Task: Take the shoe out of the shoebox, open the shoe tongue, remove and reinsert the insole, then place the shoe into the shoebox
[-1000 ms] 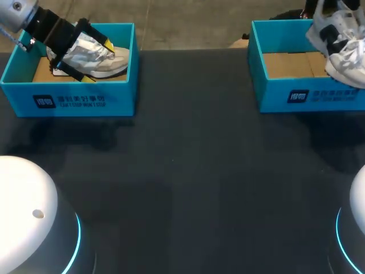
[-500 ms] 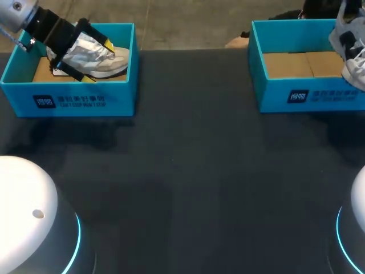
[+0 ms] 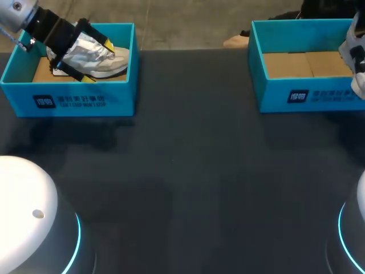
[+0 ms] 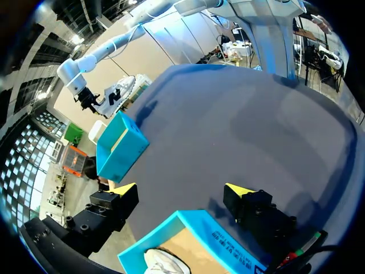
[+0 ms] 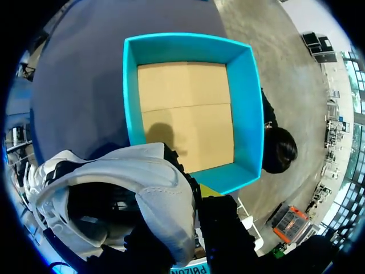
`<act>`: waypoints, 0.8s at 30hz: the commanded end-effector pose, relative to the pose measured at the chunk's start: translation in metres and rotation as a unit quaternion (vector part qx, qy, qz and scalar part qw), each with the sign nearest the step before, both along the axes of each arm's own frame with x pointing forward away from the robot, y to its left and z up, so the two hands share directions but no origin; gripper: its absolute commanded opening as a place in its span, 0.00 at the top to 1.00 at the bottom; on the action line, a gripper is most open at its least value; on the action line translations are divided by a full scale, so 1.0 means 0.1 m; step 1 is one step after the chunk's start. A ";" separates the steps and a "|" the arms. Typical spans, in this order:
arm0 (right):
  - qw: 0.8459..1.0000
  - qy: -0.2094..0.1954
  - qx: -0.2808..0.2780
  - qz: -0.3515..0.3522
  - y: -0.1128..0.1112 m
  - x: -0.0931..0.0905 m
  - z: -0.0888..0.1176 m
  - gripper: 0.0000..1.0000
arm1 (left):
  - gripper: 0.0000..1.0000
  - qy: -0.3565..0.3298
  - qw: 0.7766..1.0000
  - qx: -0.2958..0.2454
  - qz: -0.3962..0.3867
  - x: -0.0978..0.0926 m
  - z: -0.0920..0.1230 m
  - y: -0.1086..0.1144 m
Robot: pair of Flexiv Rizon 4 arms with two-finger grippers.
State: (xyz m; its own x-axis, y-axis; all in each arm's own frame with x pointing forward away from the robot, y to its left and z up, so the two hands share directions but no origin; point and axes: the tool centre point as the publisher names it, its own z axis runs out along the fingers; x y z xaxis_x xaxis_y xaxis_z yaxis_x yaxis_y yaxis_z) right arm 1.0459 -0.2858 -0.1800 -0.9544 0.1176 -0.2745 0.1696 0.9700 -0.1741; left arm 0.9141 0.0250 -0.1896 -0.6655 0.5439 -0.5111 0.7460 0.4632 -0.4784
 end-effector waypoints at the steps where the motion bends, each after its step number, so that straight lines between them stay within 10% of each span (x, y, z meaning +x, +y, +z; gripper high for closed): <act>1: 1.000 -0.002 0.001 0.001 -0.01 -0.02 0.01 1.00 | 0.00 0.000 1.000 0.002 0.000 0.00 0.01 0.00; 12: 1.000 -0.002 0.001 0.001 -0.01 -0.02 0.01 1.00 | 0.00 0.000 1.000 0.002 0.000 0.00 0.01 0.00; 24: 0.955 0.008 0.061 -0.289 -0.34 -0.09 0.07 1.00 | 0.00 0.000 1.000 0.002 0.000 0.00 0.01 0.00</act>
State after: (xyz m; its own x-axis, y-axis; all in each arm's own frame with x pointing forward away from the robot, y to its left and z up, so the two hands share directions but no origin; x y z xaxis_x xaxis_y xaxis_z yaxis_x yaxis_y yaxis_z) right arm 1.0287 -0.3162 -0.1730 -0.8592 0.4460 -0.2509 0.4852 0.8658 -0.1226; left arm 0.9141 0.0250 -0.1896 -0.6656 0.5438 -0.5112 0.7460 0.4633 -0.4785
